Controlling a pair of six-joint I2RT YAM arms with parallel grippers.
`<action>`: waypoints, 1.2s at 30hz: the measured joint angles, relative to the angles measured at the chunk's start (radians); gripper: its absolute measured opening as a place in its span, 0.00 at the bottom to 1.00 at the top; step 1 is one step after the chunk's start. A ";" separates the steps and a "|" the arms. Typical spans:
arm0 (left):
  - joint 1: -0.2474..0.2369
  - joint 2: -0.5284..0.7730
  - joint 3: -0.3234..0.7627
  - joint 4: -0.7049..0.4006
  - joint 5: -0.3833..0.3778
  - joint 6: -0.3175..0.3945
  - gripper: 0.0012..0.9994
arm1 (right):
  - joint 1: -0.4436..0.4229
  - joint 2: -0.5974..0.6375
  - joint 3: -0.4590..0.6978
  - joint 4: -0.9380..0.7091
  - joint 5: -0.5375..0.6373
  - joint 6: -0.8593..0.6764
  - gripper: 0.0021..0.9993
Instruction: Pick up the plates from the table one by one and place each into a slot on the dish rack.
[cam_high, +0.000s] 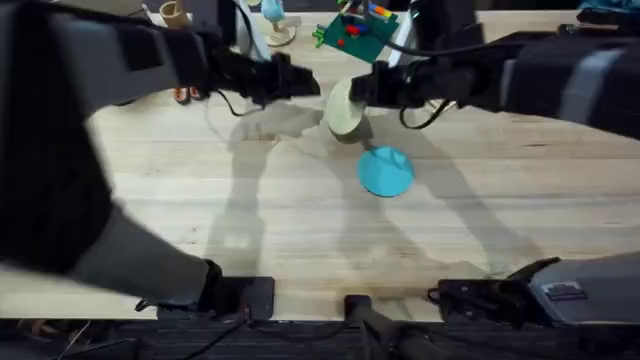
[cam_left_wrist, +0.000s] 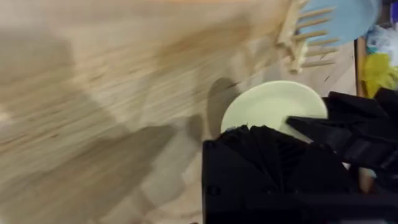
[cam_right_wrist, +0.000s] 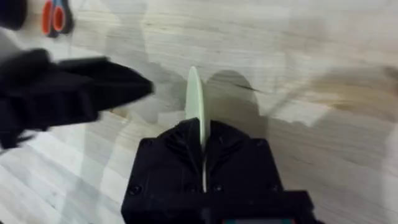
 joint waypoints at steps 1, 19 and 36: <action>0.000 -0.047 0.000 -0.017 -0.014 0.008 0.04 | -0.005 -0.027 0.000 -0.017 0.001 -0.024 0.03; -0.175 -0.600 0.000 -0.476 -0.440 0.294 0.04 | -0.169 -0.350 0.110 -0.455 0.021 -0.411 0.03; -0.318 -0.674 0.000 -0.557 -0.716 0.457 0.97 | -0.295 -0.353 0.328 -0.663 0.052 -0.742 0.03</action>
